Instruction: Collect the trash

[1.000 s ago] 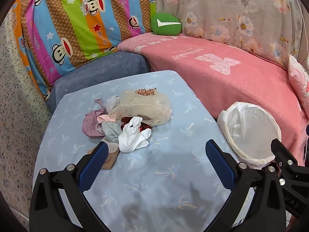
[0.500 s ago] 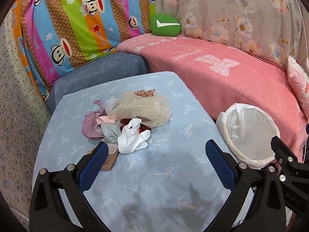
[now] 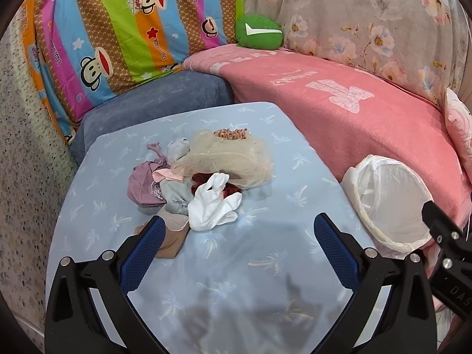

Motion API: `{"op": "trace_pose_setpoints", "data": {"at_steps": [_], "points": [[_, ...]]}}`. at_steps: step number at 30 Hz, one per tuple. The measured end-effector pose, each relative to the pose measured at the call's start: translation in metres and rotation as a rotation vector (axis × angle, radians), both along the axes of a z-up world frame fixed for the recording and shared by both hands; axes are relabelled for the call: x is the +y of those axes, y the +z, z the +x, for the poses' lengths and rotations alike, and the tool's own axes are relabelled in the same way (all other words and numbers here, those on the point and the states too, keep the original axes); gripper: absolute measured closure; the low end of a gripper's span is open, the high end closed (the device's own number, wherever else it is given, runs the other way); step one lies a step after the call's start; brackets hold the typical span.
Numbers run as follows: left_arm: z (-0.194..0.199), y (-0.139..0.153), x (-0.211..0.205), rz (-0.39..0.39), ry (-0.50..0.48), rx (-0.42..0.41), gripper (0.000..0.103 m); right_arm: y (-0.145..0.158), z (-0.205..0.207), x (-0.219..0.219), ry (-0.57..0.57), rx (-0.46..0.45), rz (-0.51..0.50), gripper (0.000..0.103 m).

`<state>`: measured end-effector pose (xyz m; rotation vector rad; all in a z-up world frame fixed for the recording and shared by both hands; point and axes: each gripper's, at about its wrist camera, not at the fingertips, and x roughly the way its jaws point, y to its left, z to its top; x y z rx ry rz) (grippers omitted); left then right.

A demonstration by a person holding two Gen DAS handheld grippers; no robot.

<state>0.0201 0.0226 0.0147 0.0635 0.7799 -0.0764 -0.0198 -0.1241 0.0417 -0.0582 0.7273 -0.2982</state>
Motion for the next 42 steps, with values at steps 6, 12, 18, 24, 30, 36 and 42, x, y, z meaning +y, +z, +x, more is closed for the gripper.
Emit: {"op": "trace_pose_setpoints", "data": {"at_steps": [6, 12, 18, 24, 30, 36, 42], "points": [[0.012, -0.024, 0.031, 0.000, 0.022, 0.047, 0.007, -0.010, 0.014, 0.023, 0.027, -0.011, 0.007, 0.006], [0.025, -0.052, 0.072, -0.029, 0.087, 0.106, 0.007, -0.021, 0.032, 0.050, 0.076, -0.020, 0.043, 0.006], [0.039, -0.073, 0.108, -0.075, 0.149, 0.152, 0.007, -0.037, 0.053, 0.082, 0.151, 0.004, 0.059, 0.006], [0.054, -0.094, 0.125, -0.100, 0.156, 0.200, 0.007, -0.055, 0.077, 0.107, 0.203, 0.050, 0.105, 0.006], [0.065, -0.106, 0.138, -0.164, 0.153, 0.242, 0.008, -0.074, 0.105, 0.129, 0.236, 0.098, 0.149, 0.006], [0.069, -0.111, 0.146, -0.268, 0.105, 0.279, 0.037, -0.098, 0.130, 0.148, 0.269, 0.153, 0.180, 0.013], [0.069, -0.116, 0.150, -0.321, 0.074, 0.300, 0.063, -0.122, 0.149, 0.162, 0.293, 0.213, 0.231, 0.036]]}}
